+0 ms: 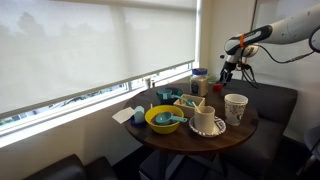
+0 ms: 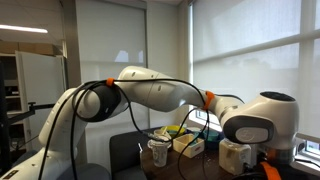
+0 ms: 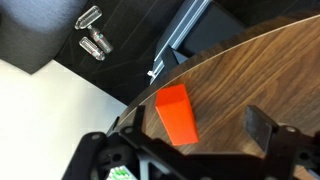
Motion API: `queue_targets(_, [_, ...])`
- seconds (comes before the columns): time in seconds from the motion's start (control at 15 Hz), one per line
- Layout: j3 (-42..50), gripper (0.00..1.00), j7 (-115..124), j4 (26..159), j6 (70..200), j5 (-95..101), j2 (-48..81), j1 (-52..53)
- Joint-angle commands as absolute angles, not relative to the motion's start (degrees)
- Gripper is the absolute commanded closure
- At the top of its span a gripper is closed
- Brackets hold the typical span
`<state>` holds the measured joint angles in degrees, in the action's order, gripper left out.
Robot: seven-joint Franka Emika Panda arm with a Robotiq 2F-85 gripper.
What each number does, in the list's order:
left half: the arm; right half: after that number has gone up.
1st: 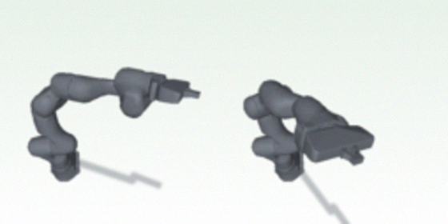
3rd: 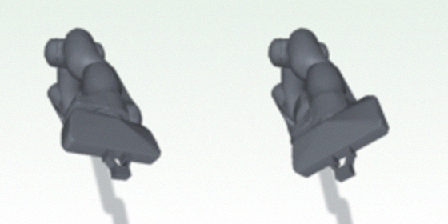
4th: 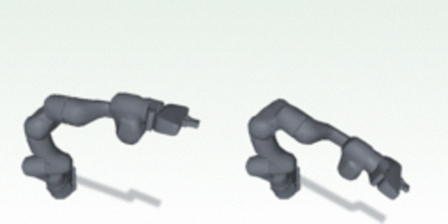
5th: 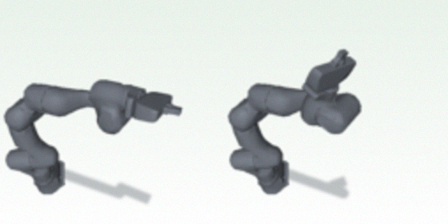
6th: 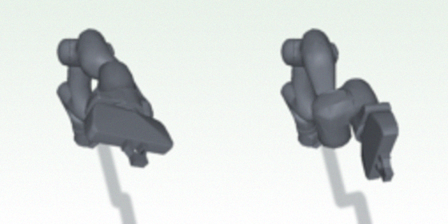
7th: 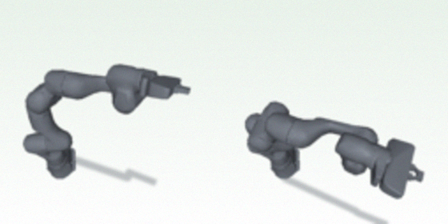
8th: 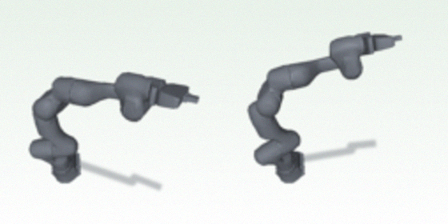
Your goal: Put the orange block inside the blue ladle that is in the blue bowl
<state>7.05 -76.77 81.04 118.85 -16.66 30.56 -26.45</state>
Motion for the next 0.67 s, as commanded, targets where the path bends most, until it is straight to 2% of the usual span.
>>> queue_targets(0.0, [5.2, 0.00, -78.2, 76.5, 117.7, -17.8, 33.2, -27.9])
queue_targets(0.2, [4.9, 0.01, -77.8, 74.7, 117.1, -17.4, 34.6, -28.2])
queue_targets(0.27, [4.7, 0.06, -77.7, 74.4, 116.8, -17.5, 34.9, -28.3])
queue_targets(0.4, [4.6, 0.30, -77.5, 73.6, 115.7, -17.2, 35.9, -28.4])
queue_targets(0.6, [4.3, 0.52, -77.7, 72.6, 114.6, -16.9, 36.6, -28.3])
